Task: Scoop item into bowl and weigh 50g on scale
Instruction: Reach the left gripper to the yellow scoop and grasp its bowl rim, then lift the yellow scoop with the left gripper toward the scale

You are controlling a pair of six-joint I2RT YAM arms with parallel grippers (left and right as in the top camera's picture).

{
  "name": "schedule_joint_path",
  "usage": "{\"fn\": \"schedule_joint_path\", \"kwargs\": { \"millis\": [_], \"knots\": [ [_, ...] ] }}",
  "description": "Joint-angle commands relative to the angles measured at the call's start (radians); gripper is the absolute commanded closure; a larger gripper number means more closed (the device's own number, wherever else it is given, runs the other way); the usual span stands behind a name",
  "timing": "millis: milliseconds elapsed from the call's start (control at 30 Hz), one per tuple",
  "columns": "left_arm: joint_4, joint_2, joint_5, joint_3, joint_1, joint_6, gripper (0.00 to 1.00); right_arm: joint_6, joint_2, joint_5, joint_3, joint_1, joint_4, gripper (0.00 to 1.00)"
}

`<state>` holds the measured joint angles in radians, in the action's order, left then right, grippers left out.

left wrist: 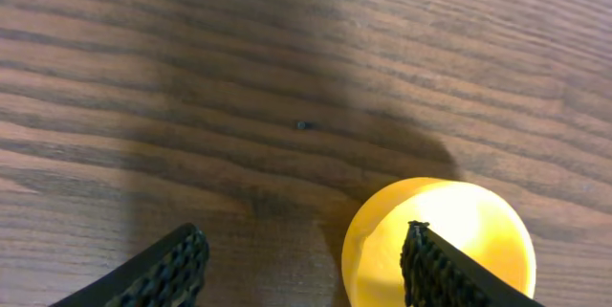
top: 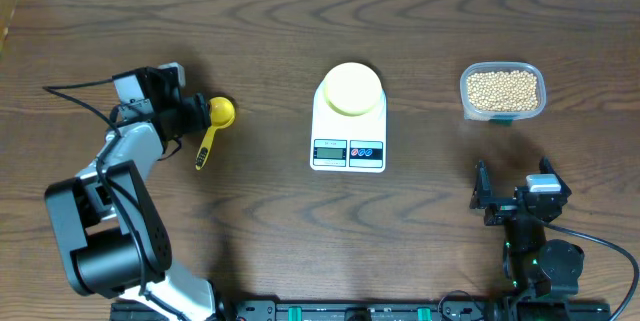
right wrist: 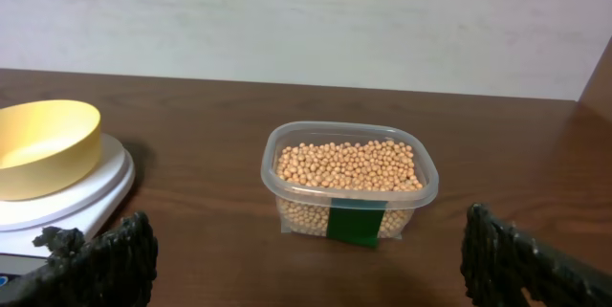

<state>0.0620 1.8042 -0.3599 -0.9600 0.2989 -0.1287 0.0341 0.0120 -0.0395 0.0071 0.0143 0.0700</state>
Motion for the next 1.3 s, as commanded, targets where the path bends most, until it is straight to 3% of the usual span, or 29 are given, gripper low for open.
{"fn": "schedule_joint_path", "kwargs": {
  "millis": [0, 300, 400, 433, 533, 733, 900, 1267],
  "knots": [
    [0.000, 0.016, 0.010, -0.012, -0.011, -0.002, 0.33, 0.008, -0.005, 0.007, -0.002, -0.008, 0.005, 0.01],
    [0.002, 0.083, 0.010, -0.012, -0.041, -0.002, 0.39, 0.008, -0.005, 0.007, -0.002, -0.008, 0.005, 0.01],
    [0.003, 0.083, 0.010, -0.012, -0.040, -0.002, 0.49, 0.008, -0.005, 0.007, -0.002, -0.008, 0.005, 0.01],
    [0.000, 0.083, 0.010, -0.012, -0.040, -0.002, 0.55, 0.008, -0.005, 0.007, -0.002, -0.008, 0.005, 0.01],
    [-0.021, 0.082, 0.008, -0.012, -0.040, -0.001, 0.92, 0.008, -0.005, 0.007, -0.002, -0.008, 0.005, 0.01],
    [-0.025, 0.058, -0.005, -0.013, -0.040, 0.082, 0.92, 0.008, -0.005, 0.007, -0.002, -0.008, 0.005, 0.01],
    [-0.081, -0.023, -0.006, -0.013, -0.040, 0.224, 0.92, 0.008, -0.005, 0.007, -0.002, -0.008, 0.005, 0.01],
    [-0.288, -0.212, -0.005, -0.013, -0.040, 0.846, 0.93, 0.008, -0.005, 0.006, -0.002, -0.008, 0.005, 0.01]
  ]
}}
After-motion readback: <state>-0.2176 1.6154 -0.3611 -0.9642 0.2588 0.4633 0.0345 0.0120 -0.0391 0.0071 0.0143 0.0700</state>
